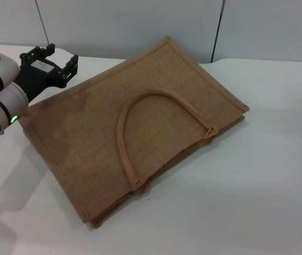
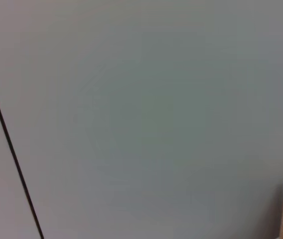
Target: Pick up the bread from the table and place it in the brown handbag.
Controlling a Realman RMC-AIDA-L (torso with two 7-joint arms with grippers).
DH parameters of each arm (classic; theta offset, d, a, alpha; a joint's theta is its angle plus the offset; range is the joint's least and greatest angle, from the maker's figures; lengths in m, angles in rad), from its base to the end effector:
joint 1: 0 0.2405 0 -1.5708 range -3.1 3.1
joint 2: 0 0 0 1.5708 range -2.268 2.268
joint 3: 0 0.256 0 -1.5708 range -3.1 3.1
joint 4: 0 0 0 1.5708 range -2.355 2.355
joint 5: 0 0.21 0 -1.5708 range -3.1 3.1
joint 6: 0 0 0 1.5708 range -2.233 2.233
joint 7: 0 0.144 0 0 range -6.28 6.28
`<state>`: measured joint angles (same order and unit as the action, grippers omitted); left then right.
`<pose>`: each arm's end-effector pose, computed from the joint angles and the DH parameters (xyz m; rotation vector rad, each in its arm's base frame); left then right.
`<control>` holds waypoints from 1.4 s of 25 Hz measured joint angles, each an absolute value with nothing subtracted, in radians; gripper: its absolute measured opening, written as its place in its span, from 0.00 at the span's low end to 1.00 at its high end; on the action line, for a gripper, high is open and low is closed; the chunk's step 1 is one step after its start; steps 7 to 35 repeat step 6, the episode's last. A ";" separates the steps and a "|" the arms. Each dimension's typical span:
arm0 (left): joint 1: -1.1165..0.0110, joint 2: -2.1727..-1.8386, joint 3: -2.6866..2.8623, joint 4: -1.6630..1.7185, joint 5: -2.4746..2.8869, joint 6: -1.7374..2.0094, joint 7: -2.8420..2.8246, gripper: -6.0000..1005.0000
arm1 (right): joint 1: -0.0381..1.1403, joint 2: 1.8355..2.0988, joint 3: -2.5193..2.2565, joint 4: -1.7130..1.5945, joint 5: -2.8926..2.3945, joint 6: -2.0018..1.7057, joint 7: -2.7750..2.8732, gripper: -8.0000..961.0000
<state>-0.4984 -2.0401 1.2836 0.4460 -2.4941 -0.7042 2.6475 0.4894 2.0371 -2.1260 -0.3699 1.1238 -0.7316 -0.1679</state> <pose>-0.3014 0.4060 0.0125 -1.9018 -0.4207 -0.4511 0.3375 0.3793 -0.0072 -1.4576 0.7761 0.4543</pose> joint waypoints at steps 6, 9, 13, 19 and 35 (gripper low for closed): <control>-0.494 -2.040 1.280 0.445 -2.495 -0.704 2.648 0.62 | 0.489 2.039 -2.127 -0.369 1.126 -0.731 -0.167 0.73; -0.494 -2.040 1.280 0.445 -2.495 -0.704 2.648 0.62 | 0.489 2.039 -2.127 -0.369 1.126 -0.731 -0.167 0.73; -0.494 -2.040 1.280 0.445 -2.495 -0.704 2.648 0.62 | 0.489 2.039 -2.127 -0.369 1.126 -0.731 -0.167 0.73; -0.494 -2.040 1.280 0.445 -2.495 -0.704 2.648 0.62 | 0.489 2.039 -2.127 -0.369 1.126 -0.731 -0.167 0.73; -0.494 -2.040 1.280 0.445 -2.495 -0.704 2.648 0.62 | 0.489 2.039 -2.127 -0.369 1.126 -0.731 -0.167 0.73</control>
